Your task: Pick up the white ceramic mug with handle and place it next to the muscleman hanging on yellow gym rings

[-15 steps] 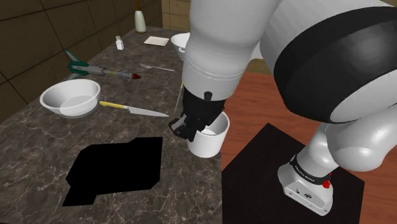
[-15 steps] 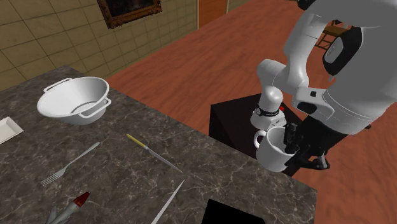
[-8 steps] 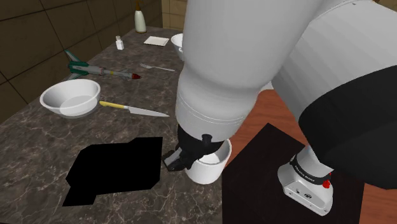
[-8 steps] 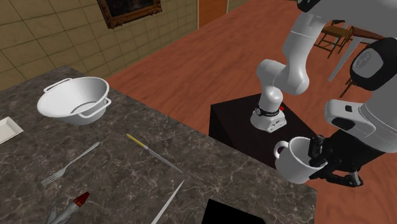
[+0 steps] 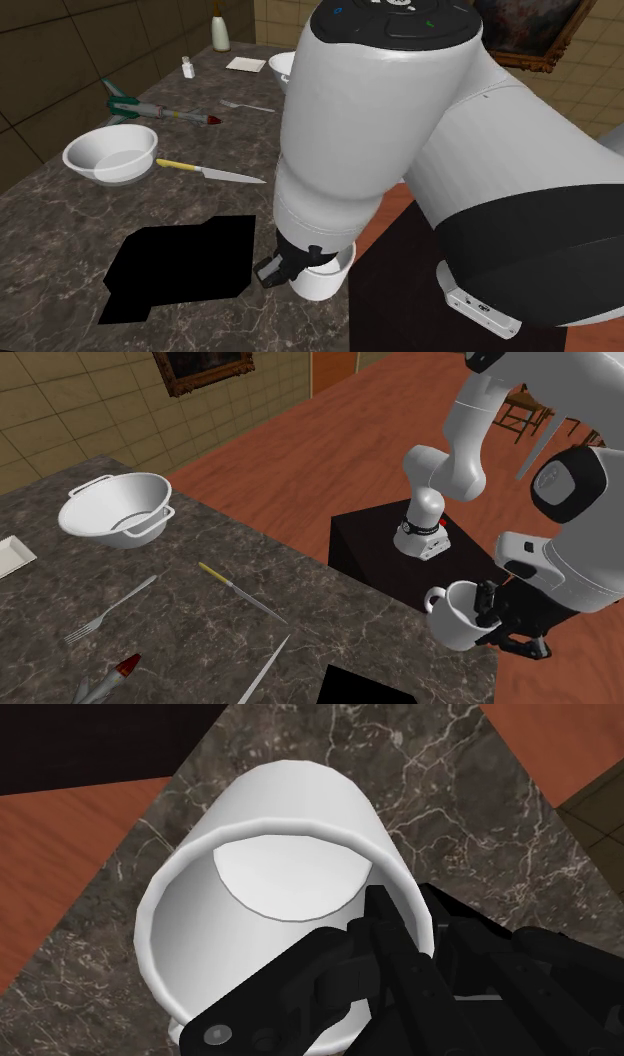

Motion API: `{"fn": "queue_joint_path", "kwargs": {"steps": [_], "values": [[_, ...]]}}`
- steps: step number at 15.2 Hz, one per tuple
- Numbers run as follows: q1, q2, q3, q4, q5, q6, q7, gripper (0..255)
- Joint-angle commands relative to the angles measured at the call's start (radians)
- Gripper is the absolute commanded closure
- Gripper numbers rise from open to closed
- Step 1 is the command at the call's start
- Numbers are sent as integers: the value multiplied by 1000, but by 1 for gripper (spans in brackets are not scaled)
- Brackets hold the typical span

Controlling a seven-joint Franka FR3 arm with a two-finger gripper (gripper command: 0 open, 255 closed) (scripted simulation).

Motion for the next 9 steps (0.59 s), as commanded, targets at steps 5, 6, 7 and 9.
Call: {"fn": "queue_joint_path", "kwargs": {"steps": [5, 6, 7, 9], "values": [[-2, 24, 16, -63, -17, 81, 24, 255], [-4, 31, 20, -71, -21, 95, 30, 255], [-5, 37, 23, -80, -27, 108, 35, 255], [-8, 52, 30, -96, -38, 135, 47, 255]]}}
